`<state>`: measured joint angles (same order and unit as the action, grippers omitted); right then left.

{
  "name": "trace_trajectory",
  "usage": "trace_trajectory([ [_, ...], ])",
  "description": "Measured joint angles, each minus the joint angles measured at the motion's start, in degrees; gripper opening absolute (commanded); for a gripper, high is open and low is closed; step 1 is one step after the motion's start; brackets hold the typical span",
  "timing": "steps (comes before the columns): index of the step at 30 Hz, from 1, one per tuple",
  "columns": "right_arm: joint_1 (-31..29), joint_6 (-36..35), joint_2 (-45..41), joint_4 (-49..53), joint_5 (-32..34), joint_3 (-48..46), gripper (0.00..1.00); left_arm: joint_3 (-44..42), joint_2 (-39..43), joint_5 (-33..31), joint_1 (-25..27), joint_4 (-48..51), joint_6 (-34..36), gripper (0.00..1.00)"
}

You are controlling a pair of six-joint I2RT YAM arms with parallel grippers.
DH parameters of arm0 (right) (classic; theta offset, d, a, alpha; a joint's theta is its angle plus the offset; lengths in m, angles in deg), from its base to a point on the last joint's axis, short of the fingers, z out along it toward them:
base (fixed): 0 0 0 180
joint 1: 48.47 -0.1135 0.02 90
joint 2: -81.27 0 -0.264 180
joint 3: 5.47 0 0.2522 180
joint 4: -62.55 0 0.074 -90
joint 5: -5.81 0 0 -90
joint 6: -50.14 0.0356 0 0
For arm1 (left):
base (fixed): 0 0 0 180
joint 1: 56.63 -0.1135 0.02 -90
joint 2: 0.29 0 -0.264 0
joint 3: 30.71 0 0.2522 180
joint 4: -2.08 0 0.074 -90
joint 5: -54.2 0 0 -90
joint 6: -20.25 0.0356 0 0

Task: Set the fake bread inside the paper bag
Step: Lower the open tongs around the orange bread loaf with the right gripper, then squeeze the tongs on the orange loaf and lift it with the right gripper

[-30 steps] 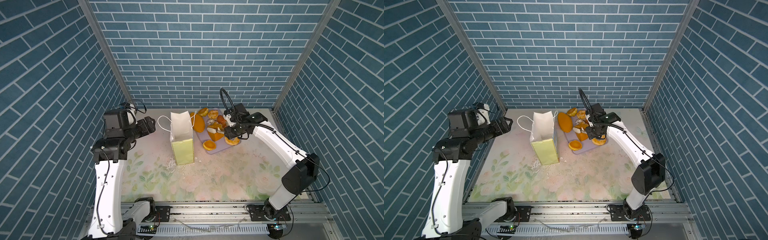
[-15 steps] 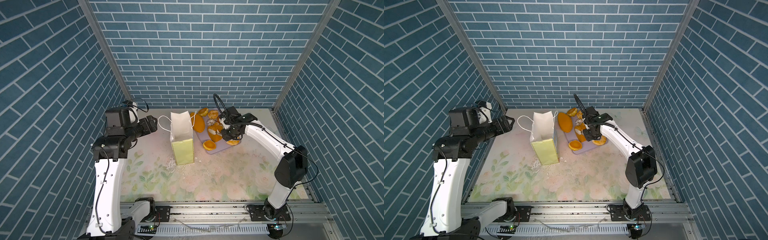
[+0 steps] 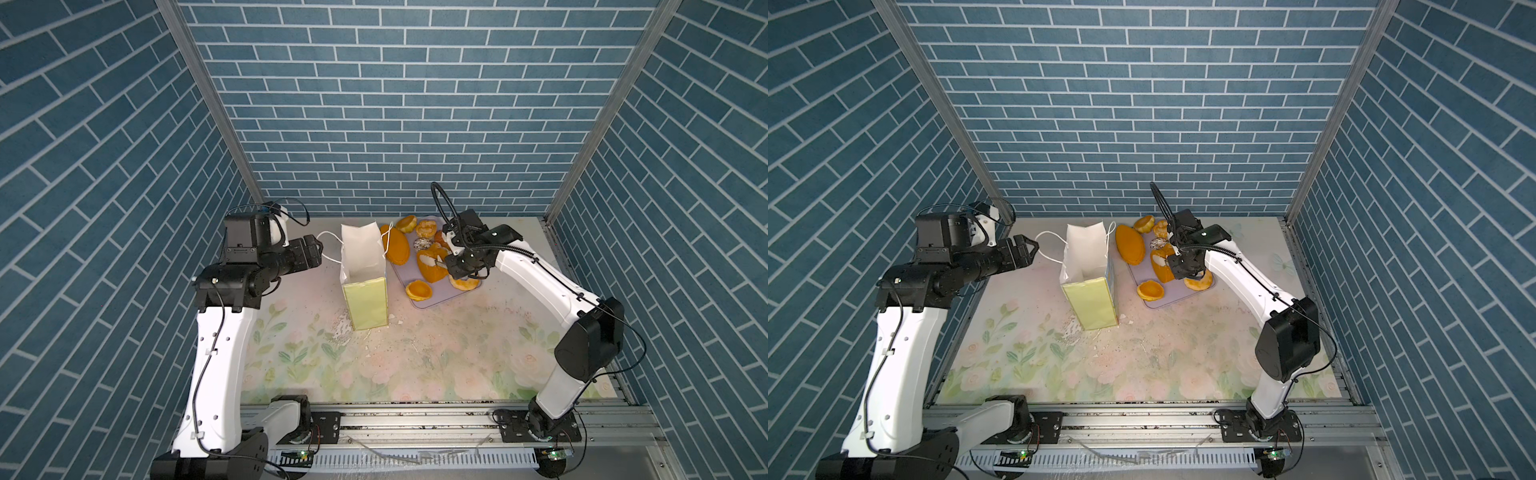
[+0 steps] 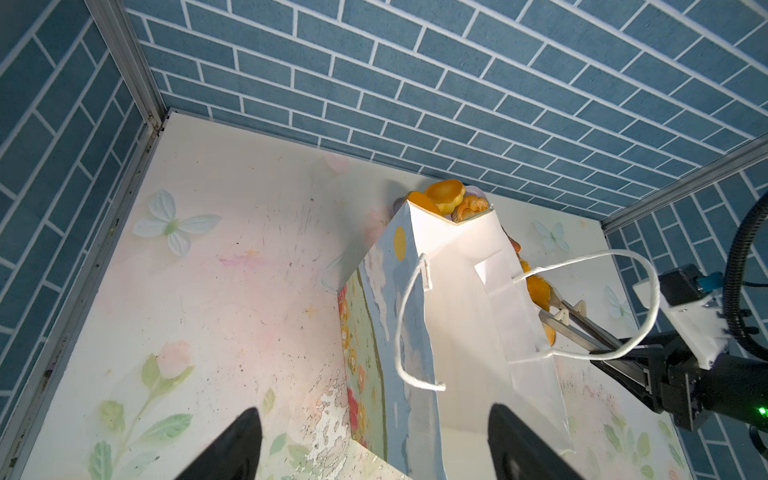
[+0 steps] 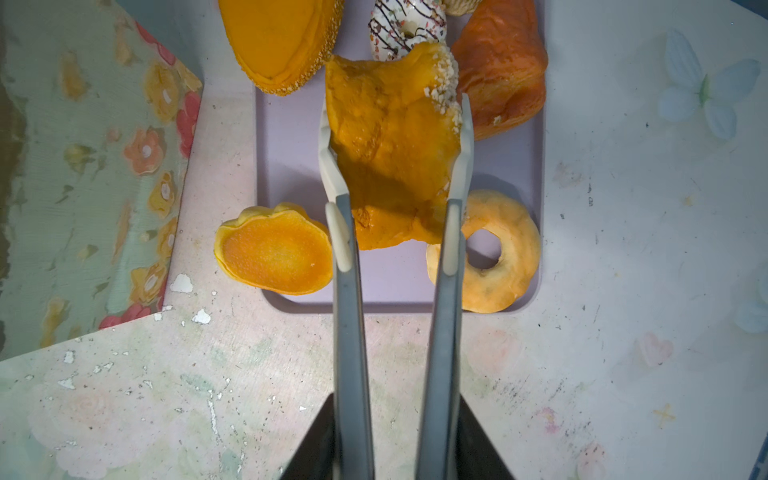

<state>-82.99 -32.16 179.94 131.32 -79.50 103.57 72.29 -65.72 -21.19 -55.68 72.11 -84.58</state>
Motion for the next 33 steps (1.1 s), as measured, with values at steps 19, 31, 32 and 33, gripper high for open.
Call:
trace_trajectory([
  [19, -0.4, 3.0, -9.3, 1.6, 1.1, 6.2, 0.27, 0.0, -3.7, 2.7, 3.2, -0.6, 1.5, 0.74],
  [31, -7.5, 0.7, -3.5, 5.0, 0.7, 35.9, 0.26, -2.5, -5.9, 0.6, 3.2, -7.6, -3.0, 0.56],
  [32, -8.7, 0.0, -2.4, 5.3, 0.9, 38.3, 0.26, -3.0, -5.9, 0.4, 3.3, -8.4, -3.2, 0.53],
  [33, -10.0, -0.6, -1.2, 5.7, 1.2, 40.4, 0.26, -3.6, -5.9, 0.4, 3.3, -9.0, -3.6, 0.5],
])
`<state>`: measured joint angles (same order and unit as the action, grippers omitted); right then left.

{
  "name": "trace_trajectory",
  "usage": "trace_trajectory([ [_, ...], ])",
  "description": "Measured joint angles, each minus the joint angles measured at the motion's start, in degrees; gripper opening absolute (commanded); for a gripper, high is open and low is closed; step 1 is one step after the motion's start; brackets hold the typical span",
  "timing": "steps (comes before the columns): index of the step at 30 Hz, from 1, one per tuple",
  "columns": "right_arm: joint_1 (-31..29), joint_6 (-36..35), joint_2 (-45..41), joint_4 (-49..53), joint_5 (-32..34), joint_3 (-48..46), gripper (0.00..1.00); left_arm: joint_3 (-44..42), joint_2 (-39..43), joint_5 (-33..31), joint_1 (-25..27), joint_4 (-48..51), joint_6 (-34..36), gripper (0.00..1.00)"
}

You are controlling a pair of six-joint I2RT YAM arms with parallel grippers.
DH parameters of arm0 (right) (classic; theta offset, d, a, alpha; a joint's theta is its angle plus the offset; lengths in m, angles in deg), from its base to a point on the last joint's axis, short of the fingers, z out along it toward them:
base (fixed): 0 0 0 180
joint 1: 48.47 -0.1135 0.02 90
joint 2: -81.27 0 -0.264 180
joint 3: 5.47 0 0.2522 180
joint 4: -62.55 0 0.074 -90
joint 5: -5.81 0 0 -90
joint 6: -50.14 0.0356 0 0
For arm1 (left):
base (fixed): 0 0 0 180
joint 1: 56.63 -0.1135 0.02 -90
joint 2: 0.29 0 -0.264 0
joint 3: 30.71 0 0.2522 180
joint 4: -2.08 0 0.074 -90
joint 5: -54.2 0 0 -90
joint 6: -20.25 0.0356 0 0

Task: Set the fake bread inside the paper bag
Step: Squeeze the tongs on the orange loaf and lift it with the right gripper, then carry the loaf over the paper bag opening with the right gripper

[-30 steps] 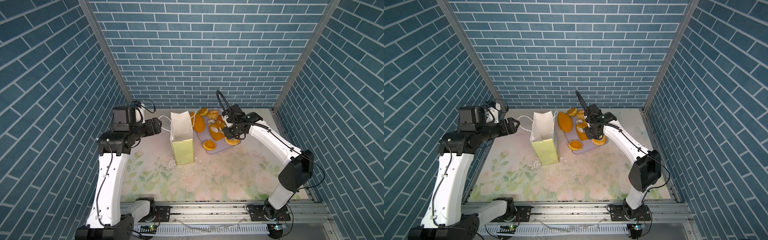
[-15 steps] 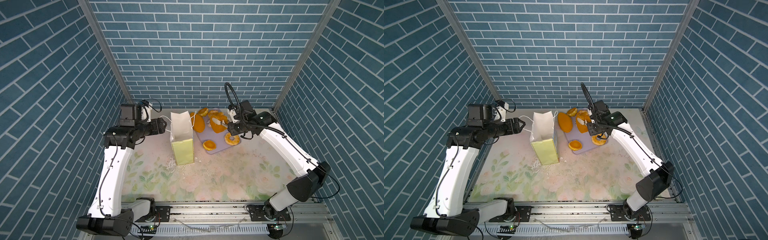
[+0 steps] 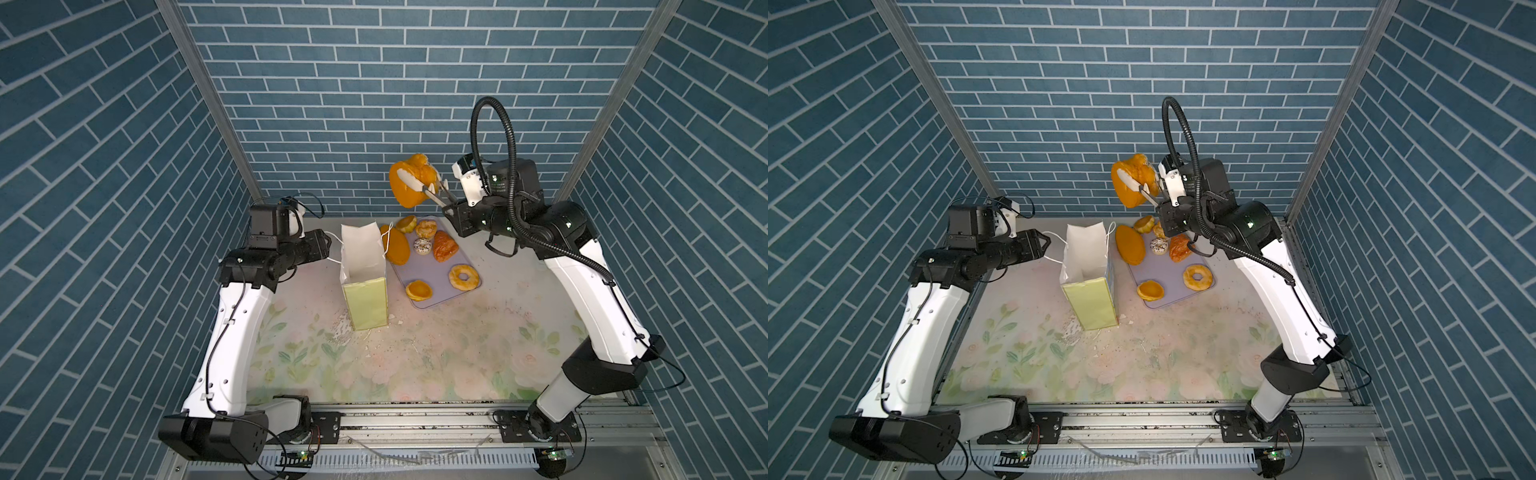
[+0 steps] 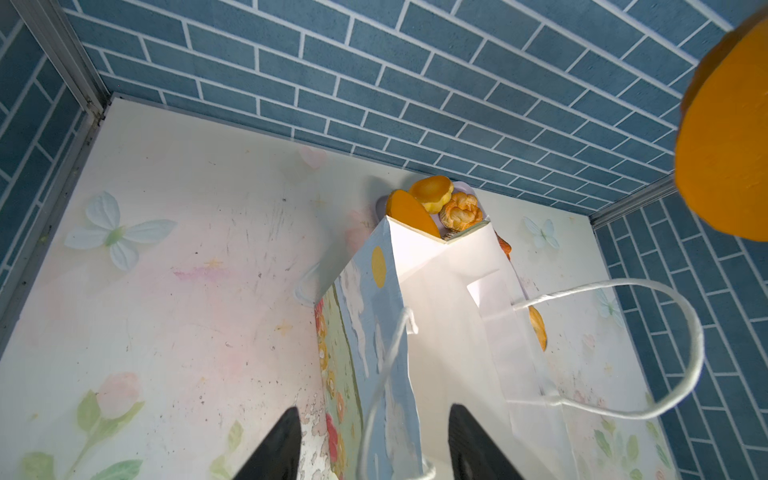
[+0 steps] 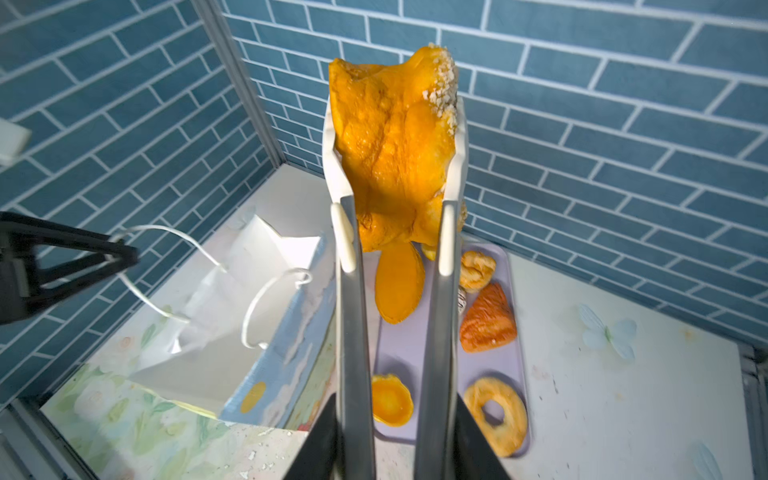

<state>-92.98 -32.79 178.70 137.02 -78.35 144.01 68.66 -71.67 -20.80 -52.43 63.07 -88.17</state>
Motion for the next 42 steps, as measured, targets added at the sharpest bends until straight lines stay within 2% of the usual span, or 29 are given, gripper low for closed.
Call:
trace_trajectory([
  [6, -5.4, -2.3, 4.5, 3.0, 1.2, 7.4, 0.26, -2.4, -0.4, 0.2, 0.0, -2.8, -1.8, 0.33],
  [18, -12.7, -2.6, 4.8, 4.6, 1.4, 8.0, 0.25, -7.0, 1.4, -0.8, 0.1, -6.0, -4.5, 0.02],
  [24, -14.1, -1.7, 4.8, 4.4, 0.6, 7.3, 0.25, -9.3, 3.7, -0.9, 0.1, -7.3, -6.0, 0.0],
  [35, -15.4, 2.2, 4.7, 3.8, -0.8, -2.3, 0.26, -11.4, 6.6, -1.5, 0.1, -8.3, -8.0, 0.0],
  [38, -15.5, 3.1, 4.7, 3.8, -0.7, -3.6, 0.29, -11.7, 6.9, -1.6, 0.1, -8.3, -8.1, 0.0],
  [42, -15.5, 3.7, 4.9, 4.0, 0.2, -3.9, 0.4, -11.9, 7.0, -1.7, 0.1, -8.3, -8.2, 0.0],
])
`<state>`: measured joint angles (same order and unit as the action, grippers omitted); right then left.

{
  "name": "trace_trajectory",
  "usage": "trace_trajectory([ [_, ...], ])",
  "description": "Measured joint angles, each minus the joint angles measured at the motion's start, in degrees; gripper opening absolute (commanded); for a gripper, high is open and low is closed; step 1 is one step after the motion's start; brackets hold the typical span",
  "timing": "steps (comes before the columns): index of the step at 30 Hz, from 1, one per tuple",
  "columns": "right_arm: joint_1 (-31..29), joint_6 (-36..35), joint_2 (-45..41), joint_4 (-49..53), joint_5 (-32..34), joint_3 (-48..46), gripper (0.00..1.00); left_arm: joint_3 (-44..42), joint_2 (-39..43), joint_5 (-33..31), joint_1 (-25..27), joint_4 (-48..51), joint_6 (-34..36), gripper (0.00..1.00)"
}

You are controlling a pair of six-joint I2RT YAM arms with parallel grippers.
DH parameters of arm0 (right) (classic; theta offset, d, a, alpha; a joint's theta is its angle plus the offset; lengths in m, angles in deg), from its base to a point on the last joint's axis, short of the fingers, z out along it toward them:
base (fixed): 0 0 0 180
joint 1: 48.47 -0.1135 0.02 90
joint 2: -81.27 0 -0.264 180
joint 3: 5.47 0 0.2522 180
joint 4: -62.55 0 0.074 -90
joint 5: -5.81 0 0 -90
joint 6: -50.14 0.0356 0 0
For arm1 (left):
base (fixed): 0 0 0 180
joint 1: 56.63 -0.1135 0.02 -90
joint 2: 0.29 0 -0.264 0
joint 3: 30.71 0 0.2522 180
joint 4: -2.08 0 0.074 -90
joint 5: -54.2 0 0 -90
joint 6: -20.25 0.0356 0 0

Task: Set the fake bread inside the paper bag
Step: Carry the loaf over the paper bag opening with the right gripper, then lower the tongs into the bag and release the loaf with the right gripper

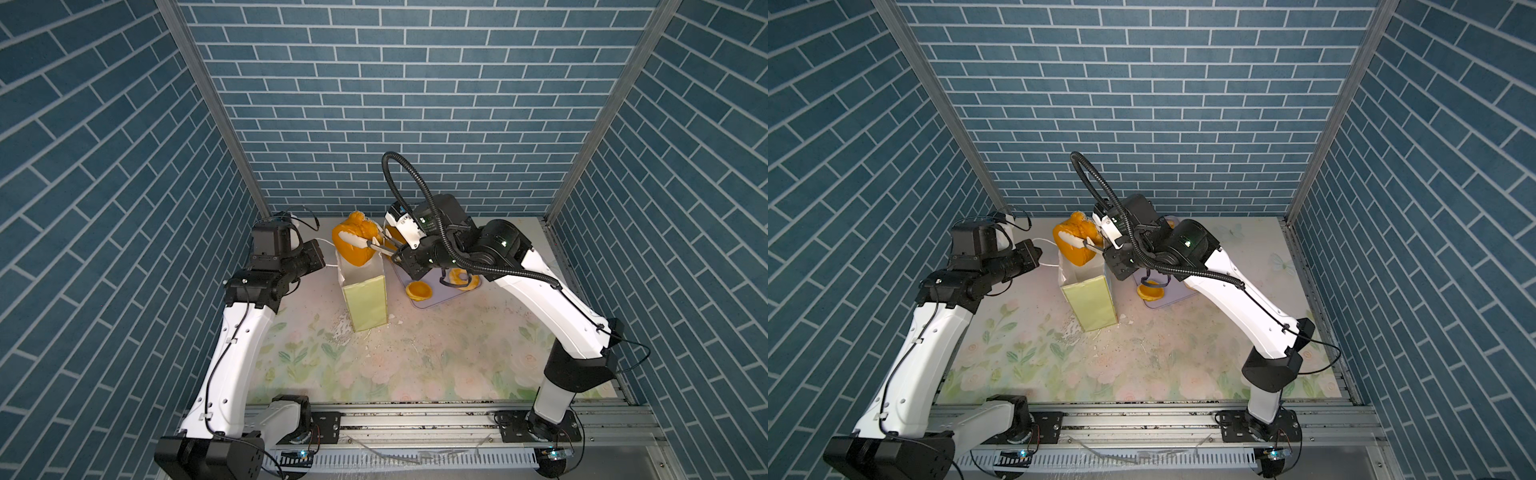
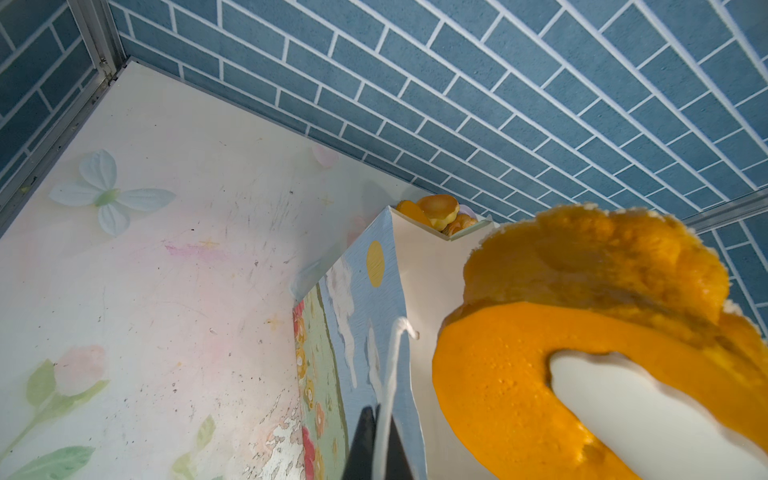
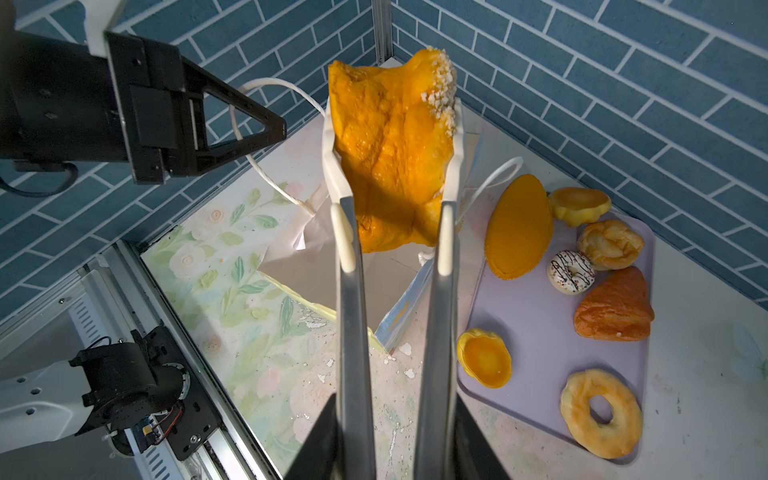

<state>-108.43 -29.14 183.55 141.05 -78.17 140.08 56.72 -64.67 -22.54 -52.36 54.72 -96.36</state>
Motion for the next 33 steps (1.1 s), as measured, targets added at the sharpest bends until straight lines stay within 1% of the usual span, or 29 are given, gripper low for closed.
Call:
trace_trajectory([
  [2, 0.0, 0.0, 0.1, 0.0, 0.5, 0.0, 0.46, 0.0, 0.0, 0.0, 0.0, 0.0, 0.0, 0.0],
  [6, 0.0, 0.5, 0.4, -0.3, 1.1, 0.1, 0.55, 0.0, 0.2, 0.0, 0.0, 0.2, 0.0, 0.0],
  [7, 0.0, 0.6, 0.6, -0.3, 1.1, 0.2, 0.56, 0.0, 0.2, -0.1, 0.0, 0.3, 0.0, 0.0],
  [12, 0.0, 0.5, 2.2, -1.0, 1.3, 2.5, 0.56, 0.0, 0.5, -0.2, 0.0, 0.3, 0.0, 0.0],
  [19, 0.0, -0.4, 2.2, -4.3, 1.6, 3.8, 0.52, 0.0, 0.7, -0.1, 0.0, 0.3, -0.1, 0.0],
  [26, 0.1, -0.7, 2.2, -3.4, 2.8, 3.9, 0.55, 0.0, 0.7, -0.2, 0.0, 0.4, -0.4, 0.0],
  [28, 0.1, -0.7, 2.2, -2.9, 2.8, 3.8, 0.57, 0.0, 0.7, -0.2, 0.0, 0.5, -0.4, 0.0],
  [33, 0.3, -0.9, 2.5, -2.5, 3.0, 2.3, 0.56, 0.0, 0.7, -0.2, 0.0, 0.5, -0.4, 0.0],
])
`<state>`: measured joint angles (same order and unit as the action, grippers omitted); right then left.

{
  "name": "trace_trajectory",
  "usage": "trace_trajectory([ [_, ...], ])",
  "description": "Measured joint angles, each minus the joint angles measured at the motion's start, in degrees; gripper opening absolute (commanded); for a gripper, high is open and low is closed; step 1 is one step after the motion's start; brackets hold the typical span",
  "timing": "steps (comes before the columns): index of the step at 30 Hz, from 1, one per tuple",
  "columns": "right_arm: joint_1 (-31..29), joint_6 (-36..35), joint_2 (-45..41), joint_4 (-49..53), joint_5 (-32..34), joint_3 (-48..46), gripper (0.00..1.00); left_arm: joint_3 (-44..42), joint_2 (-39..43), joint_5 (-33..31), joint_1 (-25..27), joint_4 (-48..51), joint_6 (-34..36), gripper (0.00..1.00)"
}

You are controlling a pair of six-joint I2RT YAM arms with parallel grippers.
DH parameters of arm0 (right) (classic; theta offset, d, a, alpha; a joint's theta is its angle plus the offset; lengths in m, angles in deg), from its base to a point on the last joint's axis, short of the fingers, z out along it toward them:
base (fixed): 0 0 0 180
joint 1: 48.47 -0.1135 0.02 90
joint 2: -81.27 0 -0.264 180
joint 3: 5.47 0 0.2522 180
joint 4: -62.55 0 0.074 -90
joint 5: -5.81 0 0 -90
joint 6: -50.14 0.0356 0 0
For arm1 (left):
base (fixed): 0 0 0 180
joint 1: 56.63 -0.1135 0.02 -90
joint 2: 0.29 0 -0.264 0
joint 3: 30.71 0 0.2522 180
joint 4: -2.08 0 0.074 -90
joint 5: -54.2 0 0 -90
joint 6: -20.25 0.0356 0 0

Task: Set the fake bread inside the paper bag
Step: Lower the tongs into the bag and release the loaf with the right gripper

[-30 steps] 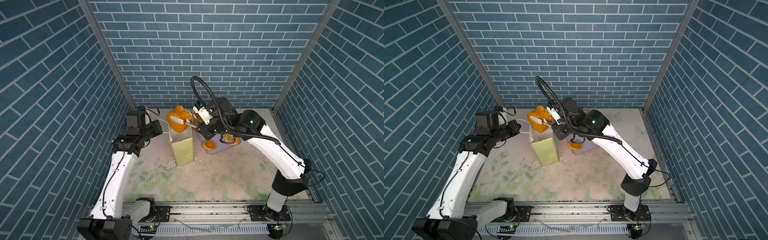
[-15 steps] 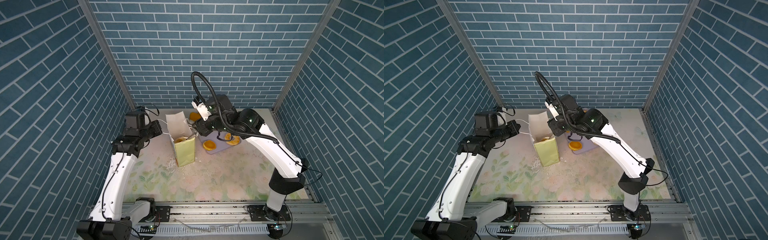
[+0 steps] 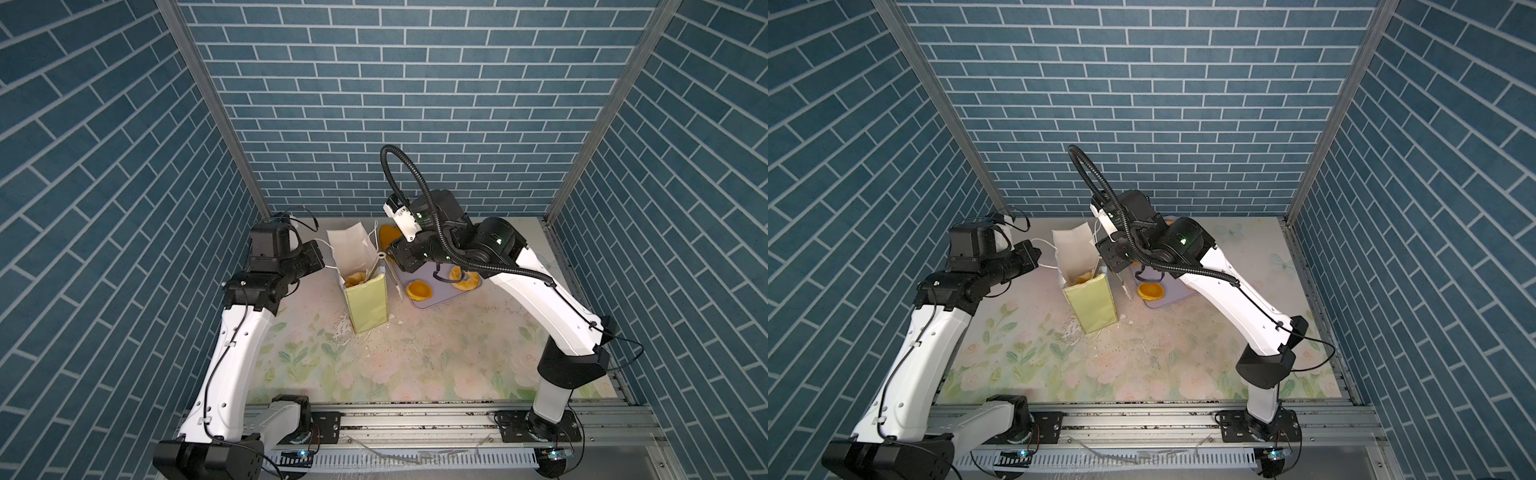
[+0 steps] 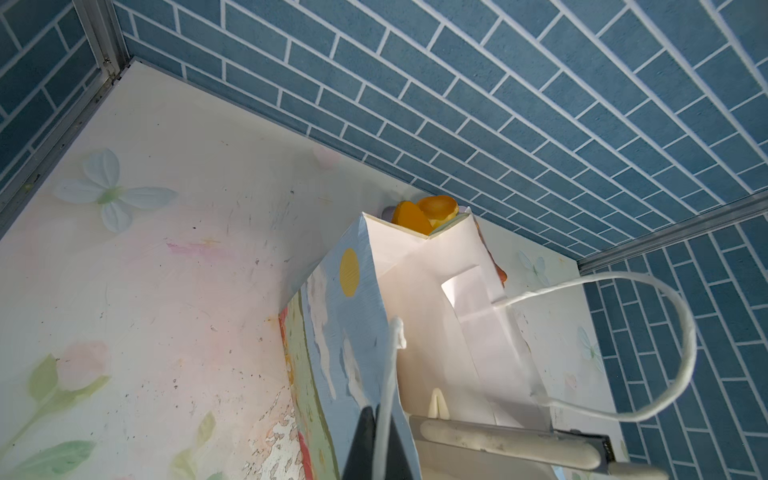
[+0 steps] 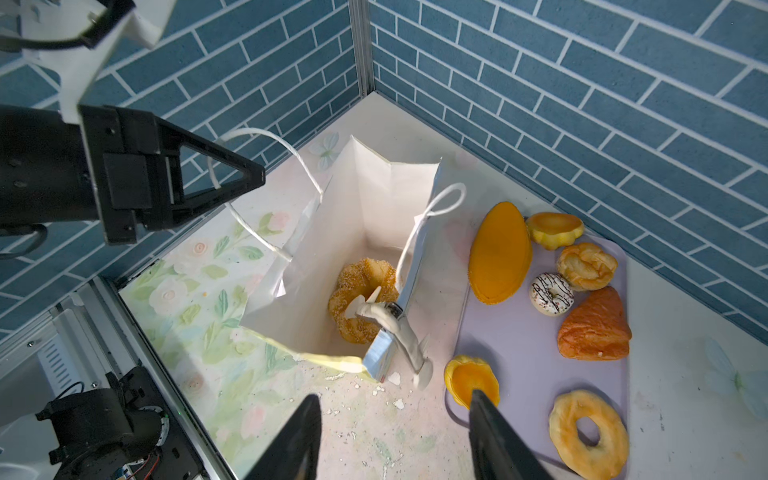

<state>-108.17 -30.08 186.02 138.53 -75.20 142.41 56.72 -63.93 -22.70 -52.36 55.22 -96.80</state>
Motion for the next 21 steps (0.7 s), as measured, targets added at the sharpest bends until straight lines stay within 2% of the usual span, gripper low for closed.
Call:
trace_trajectory([
  [8, 3.2, 0.1, 0.1, -0.9, -2.5, -9.6, 0.54, 0.0, 0.0, 0.0, 0.0, 0.3, 0.0, 0.0],
  [16, 4.6, 5.1, 0.9, -0.7, -5.7, -7.3, 0.56, 0.0, 0.0, 0.0, 0.0, 0.6, 0.1, 0.0],
  [21, 3.7, 7.0, 3.0, -2.4, -5.2, -7.3, 0.52, 0.0, 0.0, 0.0, 0.0, 0.8, 0.3, 0.0],
])
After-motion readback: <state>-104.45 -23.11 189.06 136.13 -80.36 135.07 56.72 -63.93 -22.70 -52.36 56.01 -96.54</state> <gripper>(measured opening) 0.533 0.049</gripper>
